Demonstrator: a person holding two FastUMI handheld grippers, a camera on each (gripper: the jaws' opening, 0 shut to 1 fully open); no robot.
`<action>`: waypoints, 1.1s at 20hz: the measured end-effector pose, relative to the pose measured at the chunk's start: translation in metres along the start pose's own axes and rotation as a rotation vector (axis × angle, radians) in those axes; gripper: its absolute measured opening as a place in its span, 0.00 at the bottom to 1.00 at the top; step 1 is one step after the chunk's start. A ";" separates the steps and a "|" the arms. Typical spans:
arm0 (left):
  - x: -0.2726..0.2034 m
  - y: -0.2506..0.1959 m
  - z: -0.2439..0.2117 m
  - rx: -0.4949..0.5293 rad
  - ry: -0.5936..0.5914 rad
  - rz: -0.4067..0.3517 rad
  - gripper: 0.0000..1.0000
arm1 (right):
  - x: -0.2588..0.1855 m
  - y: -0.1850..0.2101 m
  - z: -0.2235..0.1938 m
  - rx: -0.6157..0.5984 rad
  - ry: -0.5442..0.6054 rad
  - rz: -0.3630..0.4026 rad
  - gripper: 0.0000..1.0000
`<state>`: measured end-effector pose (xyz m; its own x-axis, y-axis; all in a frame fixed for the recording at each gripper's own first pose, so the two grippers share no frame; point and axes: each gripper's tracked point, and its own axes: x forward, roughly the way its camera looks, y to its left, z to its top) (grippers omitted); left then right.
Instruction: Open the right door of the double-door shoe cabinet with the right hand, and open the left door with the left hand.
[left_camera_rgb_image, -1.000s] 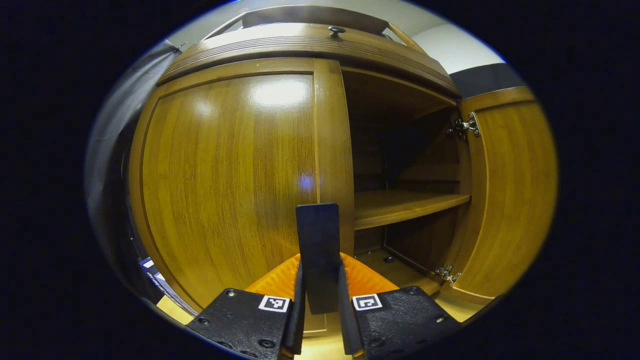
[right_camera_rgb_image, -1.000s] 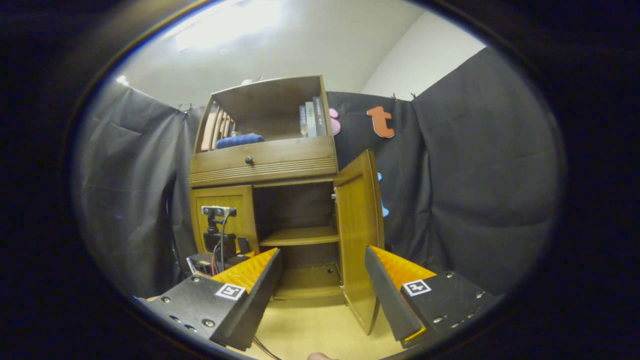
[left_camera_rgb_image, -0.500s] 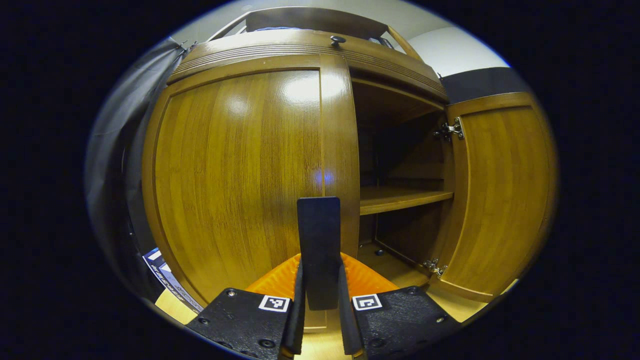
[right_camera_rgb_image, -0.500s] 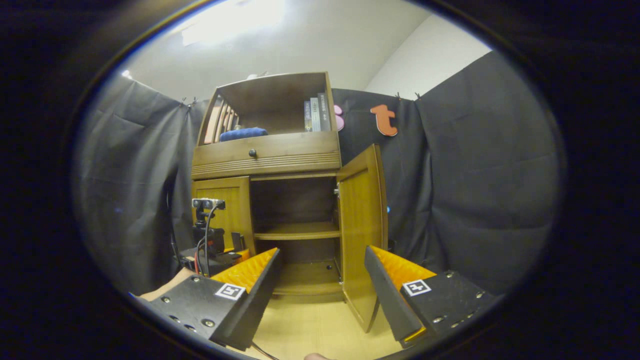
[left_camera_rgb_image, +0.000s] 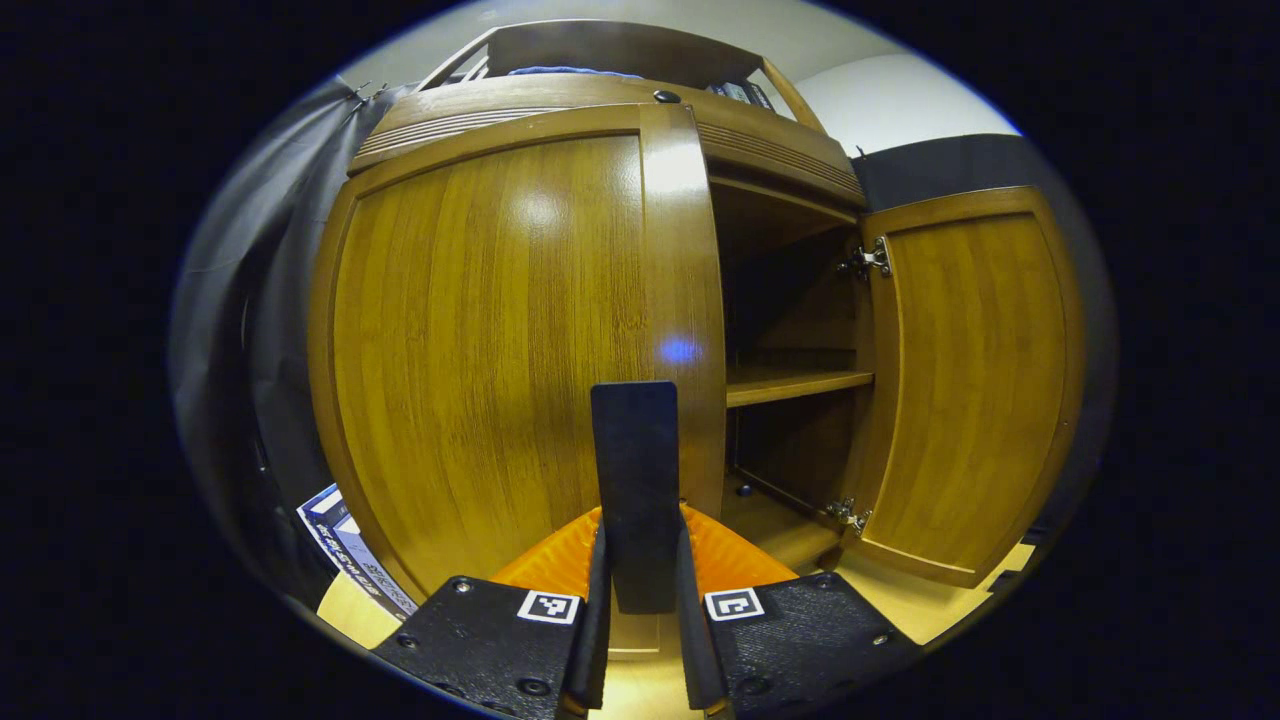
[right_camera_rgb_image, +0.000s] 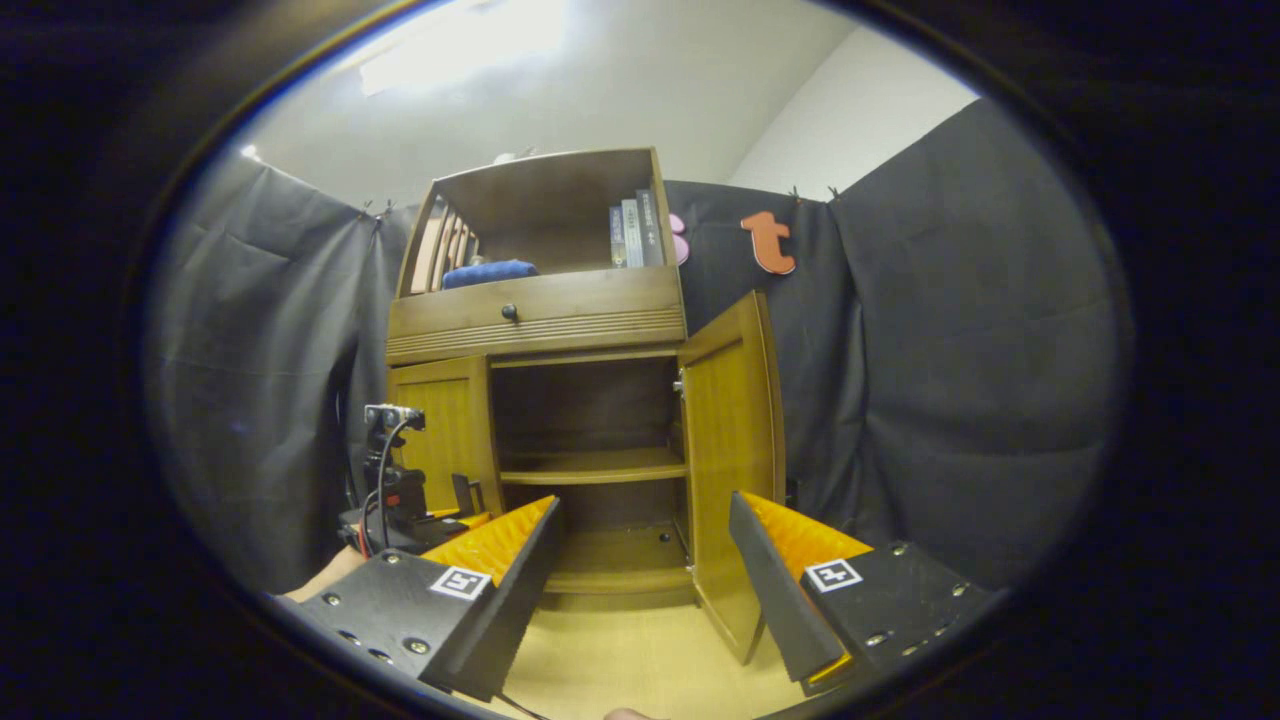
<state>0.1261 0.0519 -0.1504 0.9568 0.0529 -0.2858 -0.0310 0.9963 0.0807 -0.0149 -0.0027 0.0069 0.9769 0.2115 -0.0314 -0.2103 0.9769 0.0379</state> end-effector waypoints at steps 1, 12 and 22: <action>-0.005 0.000 -0.001 0.002 0.001 -0.004 0.33 | 0.000 0.001 0.000 0.000 -0.001 0.002 0.98; -0.052 0.007 -0.007 0.021 -0.010 -0.049 0.31 | 0.004 0.020 -0.010 -0.005 0.012 0.025 0.98; -0.091 0.024 -0.011 0.037 -0.015 -0.060 0.32 | 0.002 0.031 -0.011 0.011 0.005 0.036 0.99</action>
<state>0.0346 0.0717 -0.1332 0.9609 -0.0084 -0.2768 0.0374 0.9943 0.0994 -0.0195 0.0286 -0.0025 0.9685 0.2465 -0.0351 -0.2447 0.9683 0.0498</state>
